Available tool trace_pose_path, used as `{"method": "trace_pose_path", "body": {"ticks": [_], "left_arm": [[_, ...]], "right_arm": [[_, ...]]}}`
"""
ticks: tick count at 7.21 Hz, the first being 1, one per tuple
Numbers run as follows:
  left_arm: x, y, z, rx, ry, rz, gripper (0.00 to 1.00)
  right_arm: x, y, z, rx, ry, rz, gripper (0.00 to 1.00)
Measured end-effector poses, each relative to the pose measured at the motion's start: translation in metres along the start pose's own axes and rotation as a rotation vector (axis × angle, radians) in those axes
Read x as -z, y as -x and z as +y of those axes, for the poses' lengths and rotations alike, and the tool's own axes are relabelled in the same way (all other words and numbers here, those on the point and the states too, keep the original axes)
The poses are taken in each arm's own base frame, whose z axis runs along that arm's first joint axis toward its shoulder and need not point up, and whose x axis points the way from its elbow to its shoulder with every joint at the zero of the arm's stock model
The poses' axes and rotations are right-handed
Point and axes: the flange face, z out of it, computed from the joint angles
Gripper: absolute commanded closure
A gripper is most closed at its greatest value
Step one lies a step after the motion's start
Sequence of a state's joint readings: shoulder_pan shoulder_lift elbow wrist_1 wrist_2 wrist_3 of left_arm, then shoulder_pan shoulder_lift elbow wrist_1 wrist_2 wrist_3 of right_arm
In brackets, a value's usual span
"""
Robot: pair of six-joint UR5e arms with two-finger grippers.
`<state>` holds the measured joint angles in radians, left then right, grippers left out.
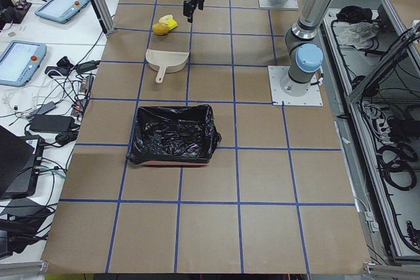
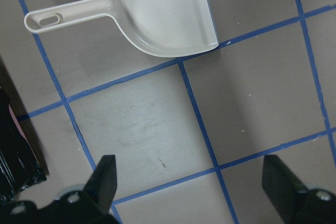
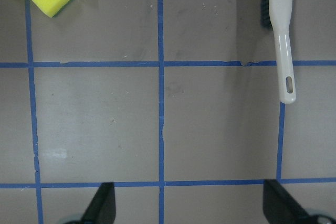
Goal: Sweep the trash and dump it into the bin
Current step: 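Lower the left gripper to the dustpan handle while the right approaches the brush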
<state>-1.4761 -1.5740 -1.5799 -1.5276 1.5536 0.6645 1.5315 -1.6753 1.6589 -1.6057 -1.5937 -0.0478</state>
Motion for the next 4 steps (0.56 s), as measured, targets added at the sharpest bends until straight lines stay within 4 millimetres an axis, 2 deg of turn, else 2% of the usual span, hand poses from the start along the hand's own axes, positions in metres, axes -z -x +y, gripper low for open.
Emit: {"method": "trace_pose_path", "body": {"ticks": [2,3,4], "left_arm": [[-0.016,0.049,0.009,-0.211,0.004,0.008,0.0],[-0.027,0.078,0.018,-0.301,0.003,0.022,0.0],[-0.04,0.1,0.021,-0.396,0.001,0.041,0.0]], "right_arm": [[-0.005,-0.009,-0.008,-0.009,-0.007,0.003,0.0],[-0.013,-0.029,-0.019,-0.006,-0.006,0.006,0.0],[-0.022,-0.061,-0.028,0.028,0.003,0.008,0.0]]}}
